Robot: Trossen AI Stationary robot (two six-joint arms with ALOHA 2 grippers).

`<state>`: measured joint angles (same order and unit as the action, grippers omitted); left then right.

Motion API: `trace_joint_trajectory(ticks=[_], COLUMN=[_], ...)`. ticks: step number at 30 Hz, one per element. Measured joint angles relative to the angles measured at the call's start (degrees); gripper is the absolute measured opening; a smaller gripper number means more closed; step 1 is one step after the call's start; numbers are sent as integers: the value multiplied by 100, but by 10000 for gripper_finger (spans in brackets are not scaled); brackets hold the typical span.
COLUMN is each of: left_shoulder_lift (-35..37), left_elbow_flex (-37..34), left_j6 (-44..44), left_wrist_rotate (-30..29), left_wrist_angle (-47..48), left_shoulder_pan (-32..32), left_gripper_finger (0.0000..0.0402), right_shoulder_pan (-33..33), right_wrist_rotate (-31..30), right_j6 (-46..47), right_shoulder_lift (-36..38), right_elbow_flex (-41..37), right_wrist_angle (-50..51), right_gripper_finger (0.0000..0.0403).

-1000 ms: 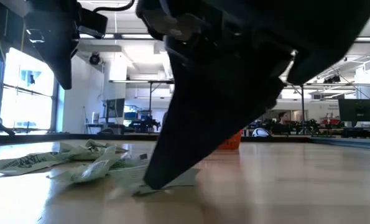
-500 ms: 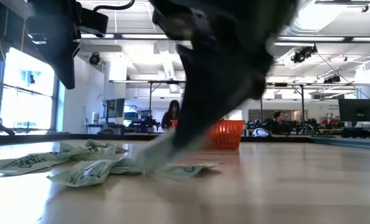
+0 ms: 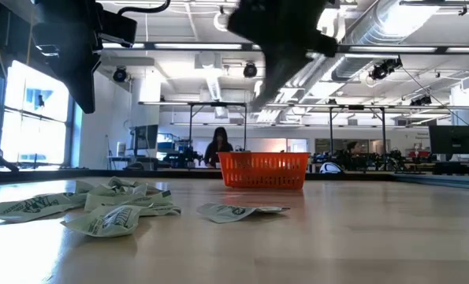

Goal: Pick and place Stevia / Truvia into bins
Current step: Put the green stevia packet into the orange basket, then adjust the green stevia packets in the orange basket

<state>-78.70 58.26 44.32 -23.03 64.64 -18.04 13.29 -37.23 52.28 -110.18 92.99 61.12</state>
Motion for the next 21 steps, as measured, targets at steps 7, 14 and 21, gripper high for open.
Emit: trace_joint_trajectory(ticks=[7,14,21], left_shoulder_lift=[0,0,-4], left_elbow_flex=[-10,-650,-1185], left_j6=[295,1132,456], left_wrist_rotate=[2,685,1315], left_wrist_angle=[-4,-72,-1339], left_shoulder_pan=[4,7,-18], left_gripper_finger=[191,191,191], right_shoulder_pan=[-1297,-2020,-1535], right_wrist_rotate=[987,2050,2074], right_j6=[-1126,-1528,-2838], right_shoulder_lift=[-78,-418,-231], right_elbow_flex=[-4,-7,-15], right_wrist_angle=[150,-236,-663], right_gripper_finger=[17,139,314])
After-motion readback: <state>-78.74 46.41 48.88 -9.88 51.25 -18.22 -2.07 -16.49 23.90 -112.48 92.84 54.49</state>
